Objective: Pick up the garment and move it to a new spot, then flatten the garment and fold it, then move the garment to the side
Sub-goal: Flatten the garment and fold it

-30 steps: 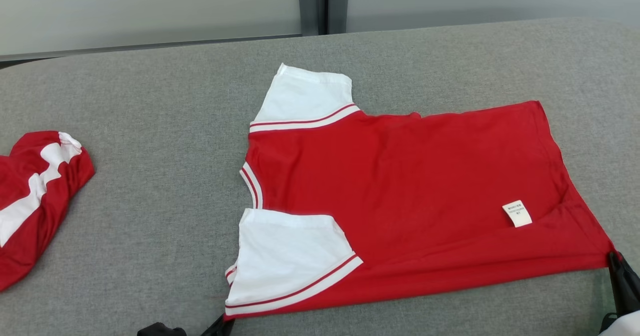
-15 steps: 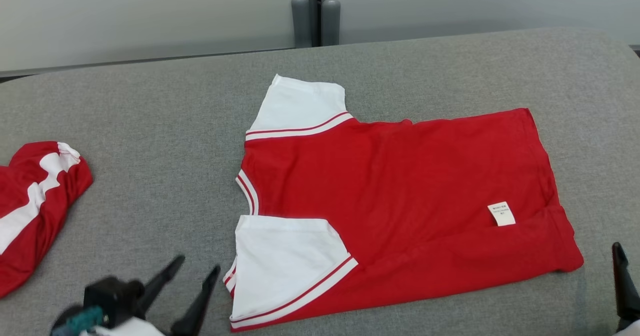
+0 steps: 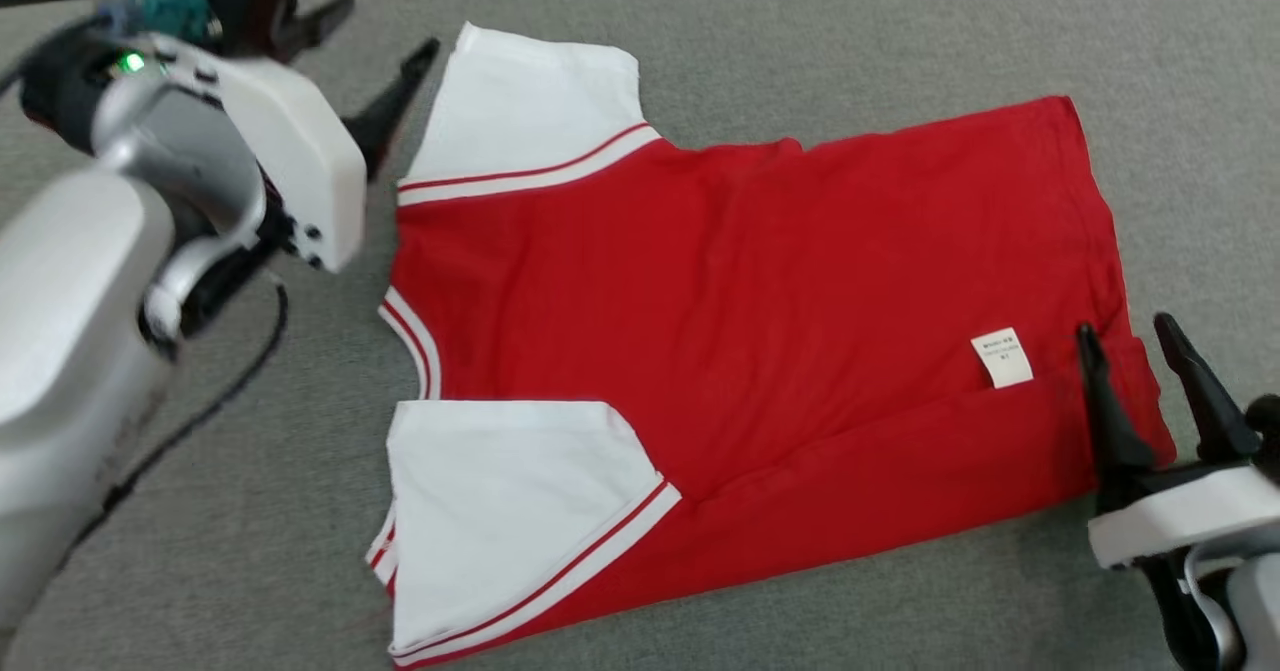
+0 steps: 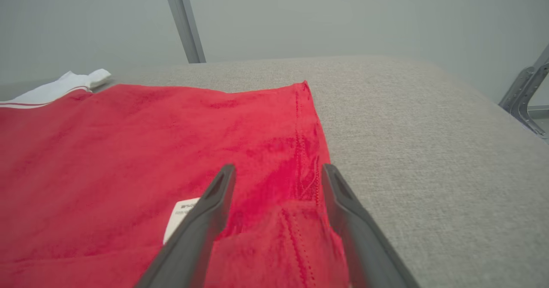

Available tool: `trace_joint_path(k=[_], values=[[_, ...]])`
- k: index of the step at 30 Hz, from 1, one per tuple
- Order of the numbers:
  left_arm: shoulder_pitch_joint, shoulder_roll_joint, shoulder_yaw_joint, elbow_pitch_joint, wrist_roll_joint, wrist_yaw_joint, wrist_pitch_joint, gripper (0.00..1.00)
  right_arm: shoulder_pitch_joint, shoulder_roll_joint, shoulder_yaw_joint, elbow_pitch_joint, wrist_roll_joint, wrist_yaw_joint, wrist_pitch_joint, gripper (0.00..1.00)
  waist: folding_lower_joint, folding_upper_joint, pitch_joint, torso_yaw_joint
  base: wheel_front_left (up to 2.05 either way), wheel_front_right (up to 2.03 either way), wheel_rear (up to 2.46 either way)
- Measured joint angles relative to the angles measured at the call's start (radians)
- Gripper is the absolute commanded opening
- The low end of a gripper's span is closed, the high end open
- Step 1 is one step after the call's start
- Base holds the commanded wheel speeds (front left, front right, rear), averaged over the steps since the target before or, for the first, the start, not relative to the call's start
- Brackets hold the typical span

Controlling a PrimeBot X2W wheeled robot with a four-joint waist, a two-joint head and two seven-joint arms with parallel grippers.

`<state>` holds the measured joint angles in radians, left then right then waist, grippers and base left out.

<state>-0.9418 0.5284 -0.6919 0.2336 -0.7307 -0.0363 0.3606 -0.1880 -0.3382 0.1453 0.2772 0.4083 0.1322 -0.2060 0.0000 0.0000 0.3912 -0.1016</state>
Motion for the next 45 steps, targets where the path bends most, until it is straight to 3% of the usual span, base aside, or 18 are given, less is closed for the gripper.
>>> trace_joint_path(k=[5, 10, 20, 21, 23, 24, 25, 26, 27, 28, 35, 45], values=[[-0.189, 0.0, -0.028, 0.217, 0.028, -0.026, 0.155, 1.0, -0.075, -0.009, 0.089, 0.033, -0.004, 0.0, -0.025, 1.0, 0.0, 0.0, 0.071, -0.088, 0.0, 0.0, 0.0], [-0.264, 0.007, -0.044, 0.363, 0.026, -0.042, 0.261, 1.0, -0.119, 0.018, 0.13, 0.085, 0.015, 0.0, -0.048, 1.0, 0.0, 0.0, 0.129, -0.175, 0.0, 0.0, 0.0], [-0.318, 0.047, -0.053, 0.475, 0.031, -0.042, 0.335, 1.0, -0.151, 0.036, 0.139, 0.11, 0.04, 0.0, -0.055, 1.0, 0.0, 0.0, 0.191, -0.282, 0.0, 0.0, 0.0], [-0.321, 0.052, -0.057, 0.479, 0.035, -0.042, 0.338, 0.89, -0.151, 0.037, 0.134, 0.108, 0.04, 0.0, -0.055, 1.0, 0.0, 0.0, 0.194, -0.288, 0.0, 0.0, 0.0], [-0.333, 0.059, -0.066, 0.485, 0.047, -0.042, 0.338, 0.43, -0.151, 0.038, 0.132, 0.105, 0.038, 0.0, -0.055, 1.0, 0.0, 0.0, 0.196, -0.297, 0.0, 0.0, 0.0], [-0.336, 0.06, -0.068, 0.487, 0.053, -0.042, 0.336, 0.43, -0.151, 0.038, 0.132, 0.103, 0.038, 0.0, -0.055, 1.0, 0.0, 0.0, 0.197, -0.299, 0.0, 0.0, 0.0], [-0.336, 0.06, -0.069, 0.491, 0.053, -0.042, 0.334, 0.36, -0.151, 0.039, 0.132, 0.102, 0.037, 0.0, -0.055, 1.0, 0.0, 0.0, 0.196, -0.301, 0.0, 0.0, 0.0], [-0.336, 0.06, -0.07, 0.493, 0.052, -0.042, 0.334, 0.27, -0.152, 0.039, 0.132, 0.101, 0.036, 0.0, -0.055, 1.0, 0.0, 0.0, 0.195, -0.301, 0.0, 0.0, 0.0], [-0.336, 0.06, -0.069, 0.497, 0.052, -0.042, 0.335, 0.07, -0.152, 0.039, 0.132, 0.1, 0.035, 0.0, -0.055, 1.0, 0.0, 0.0, 0.194, -0.301, 0.0, 0.0, 0.0], [-0.336, 0.06, -0.067, 0.501, 0.048, -0.042, 0.337, 0.0, -0.154, 0.039, 0.13, 0.098, 0.034, 0.0, -0.055, 1.0, 0.0, 0.0, 0.193, -0.3, 0.0, 0.0, 0.0], [-0.333, 0.037, -0.055, 0.493, 0.004, -0.049, 0.333, 0.0, -0.169, 0.029, 0.132, 0.089, 0.03, 0.0, -0.055, 1.0, -0.0001, 0.0, 0.181, -0.281, 0.0, 0.0, 0.0], [-0.33, -0.003, -0.055, 0.452, -0.041, -0.077, 0.286, 0.0, -0.328, -0.005, 0.181, 0.105, 0.062, 0.0, -0.055, 1.0, 0.0, 0.0, 0.146, -0.225, 0.0, 0.0, 0.0]])
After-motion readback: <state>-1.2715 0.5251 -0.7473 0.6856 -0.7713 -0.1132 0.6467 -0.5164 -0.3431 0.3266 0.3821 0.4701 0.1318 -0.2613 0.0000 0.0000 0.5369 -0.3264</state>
